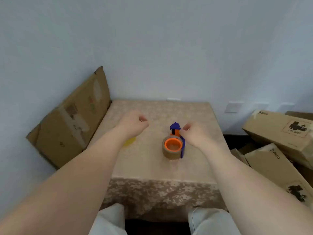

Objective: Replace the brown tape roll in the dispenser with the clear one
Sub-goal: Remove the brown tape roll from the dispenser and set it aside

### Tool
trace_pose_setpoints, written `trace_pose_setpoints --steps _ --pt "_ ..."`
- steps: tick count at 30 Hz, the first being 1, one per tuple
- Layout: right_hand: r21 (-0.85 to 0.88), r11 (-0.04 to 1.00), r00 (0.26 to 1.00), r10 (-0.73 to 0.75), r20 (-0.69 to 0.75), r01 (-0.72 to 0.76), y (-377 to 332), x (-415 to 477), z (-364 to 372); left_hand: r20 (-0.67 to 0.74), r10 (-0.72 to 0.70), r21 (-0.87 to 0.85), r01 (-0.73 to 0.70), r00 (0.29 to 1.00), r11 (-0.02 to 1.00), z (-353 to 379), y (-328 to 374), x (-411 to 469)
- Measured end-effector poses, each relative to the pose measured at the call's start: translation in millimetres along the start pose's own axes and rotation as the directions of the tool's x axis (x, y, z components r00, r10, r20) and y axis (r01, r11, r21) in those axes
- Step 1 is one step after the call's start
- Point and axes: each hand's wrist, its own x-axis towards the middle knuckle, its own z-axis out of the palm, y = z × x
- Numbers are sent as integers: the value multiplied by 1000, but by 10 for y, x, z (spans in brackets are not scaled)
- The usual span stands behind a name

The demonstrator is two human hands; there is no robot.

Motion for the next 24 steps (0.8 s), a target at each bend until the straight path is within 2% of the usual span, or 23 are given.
trace_pose_setpoints --steps 3,10,24 --pt "33 999 999 40 -4 -39 64 143 127 37 -13 -33 14 999 999 86 -91 155" --pt "-20 991 990 136 25 -135 235 312 389 125 -43 -132 60 991 989 457 -207 312" --pt "134 950 954 265 138 -283 468 507 680 349 -206 -239 300 914 924 997 -266 353"
